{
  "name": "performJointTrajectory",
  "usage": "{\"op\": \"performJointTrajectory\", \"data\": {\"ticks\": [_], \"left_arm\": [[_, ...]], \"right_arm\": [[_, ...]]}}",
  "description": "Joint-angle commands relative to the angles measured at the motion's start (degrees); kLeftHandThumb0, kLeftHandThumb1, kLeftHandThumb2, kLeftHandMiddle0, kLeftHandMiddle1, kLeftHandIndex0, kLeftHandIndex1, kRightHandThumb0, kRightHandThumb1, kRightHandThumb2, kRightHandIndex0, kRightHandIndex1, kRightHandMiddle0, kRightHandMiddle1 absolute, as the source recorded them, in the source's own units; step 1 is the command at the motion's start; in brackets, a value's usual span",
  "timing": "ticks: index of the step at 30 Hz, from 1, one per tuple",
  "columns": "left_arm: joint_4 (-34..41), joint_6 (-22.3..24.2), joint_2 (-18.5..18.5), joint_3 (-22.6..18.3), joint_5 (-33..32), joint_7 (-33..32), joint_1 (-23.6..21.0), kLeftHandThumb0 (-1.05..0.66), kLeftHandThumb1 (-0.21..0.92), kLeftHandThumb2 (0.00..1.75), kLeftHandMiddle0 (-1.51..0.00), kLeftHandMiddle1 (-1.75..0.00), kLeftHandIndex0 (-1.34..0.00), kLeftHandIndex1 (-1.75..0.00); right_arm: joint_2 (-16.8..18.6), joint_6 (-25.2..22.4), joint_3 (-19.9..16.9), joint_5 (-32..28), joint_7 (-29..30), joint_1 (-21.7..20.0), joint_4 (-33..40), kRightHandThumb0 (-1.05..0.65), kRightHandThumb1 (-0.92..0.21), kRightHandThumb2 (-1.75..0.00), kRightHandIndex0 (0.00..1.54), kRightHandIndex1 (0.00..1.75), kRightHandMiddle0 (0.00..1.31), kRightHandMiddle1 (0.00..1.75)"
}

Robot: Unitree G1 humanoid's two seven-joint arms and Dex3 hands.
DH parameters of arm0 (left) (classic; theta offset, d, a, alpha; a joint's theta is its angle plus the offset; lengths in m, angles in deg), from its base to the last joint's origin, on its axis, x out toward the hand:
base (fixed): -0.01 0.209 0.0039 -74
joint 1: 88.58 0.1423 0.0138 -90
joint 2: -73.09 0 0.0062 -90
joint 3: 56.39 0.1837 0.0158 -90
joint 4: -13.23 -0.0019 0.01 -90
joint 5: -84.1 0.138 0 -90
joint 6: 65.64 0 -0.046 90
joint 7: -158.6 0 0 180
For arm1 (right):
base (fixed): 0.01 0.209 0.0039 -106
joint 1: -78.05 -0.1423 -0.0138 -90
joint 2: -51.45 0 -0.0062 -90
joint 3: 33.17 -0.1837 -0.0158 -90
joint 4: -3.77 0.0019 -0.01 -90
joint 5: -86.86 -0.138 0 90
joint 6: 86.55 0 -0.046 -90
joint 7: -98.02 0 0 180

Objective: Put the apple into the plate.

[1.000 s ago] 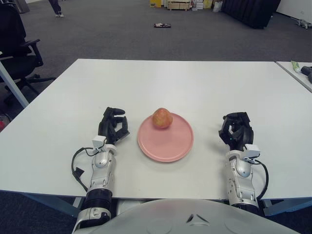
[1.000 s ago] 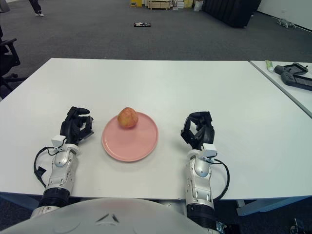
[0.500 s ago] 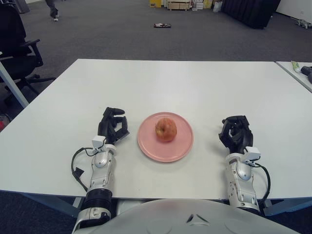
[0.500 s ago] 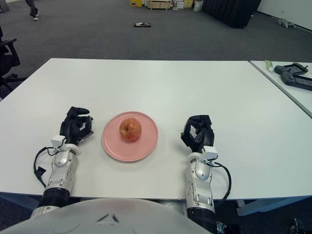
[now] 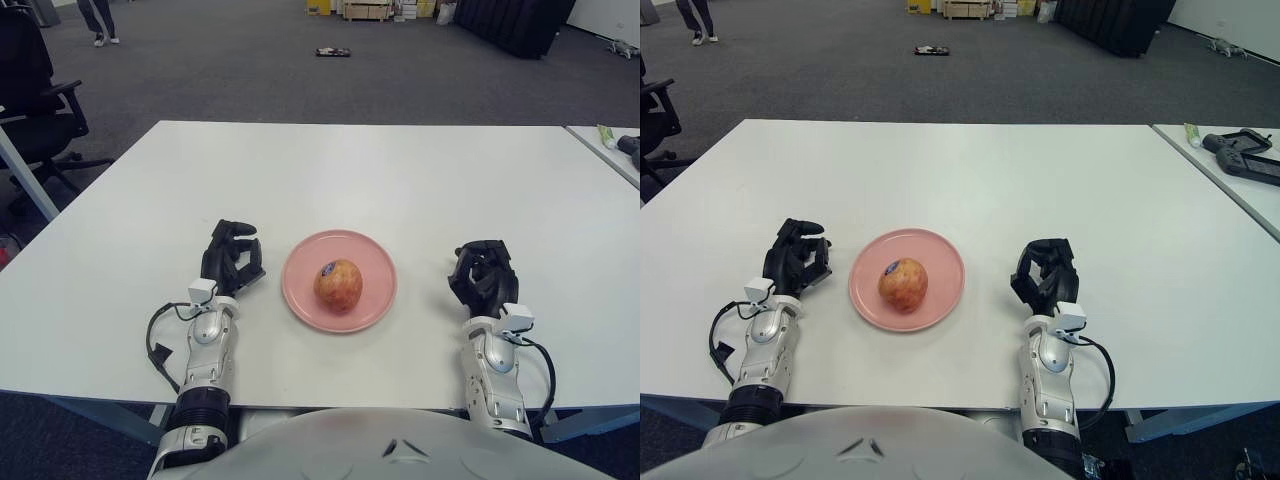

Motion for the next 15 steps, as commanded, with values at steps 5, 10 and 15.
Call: {"op": "performJointTrajectory", "data": {"ticks": [5,10,15], "left_arm": [[-1.13,1.88,0.20,0.09,-0.34,0.31,0.95,-0.41,0.53,1.07,-0.81,-1.75,-0.45,-1.75],[-0.84,1.80,0.15,0.13,-0.29,0.41,1.13,-0.41,0.52,1.07,-0.80,-1.75,-0.45,-1.75],[-0.55,2.12,0.10,0.16,-0.33,0.55,1.25,-0.41,0.52,1.07,-0.80,-1.75,-0.45,-1.75]], "right_arm": [[2.52,-2.06,0.69,-0.32,0.94,0.14,1.46,-0.38,-0.69,-0.85,0.54,1.37,0.33,1.75],[2.20,-3.42,1.14,-1.01,0.37,0.40,1.85,-0.38,-0.69,-0.85,0.52,1.36,0.33,1.75],[1.12,-5.51,1.43,-2.30,-1.47,0.54,2.24,-0.38,-0.69,-0.85,0.52,1.36,0.33,1.75]]}}
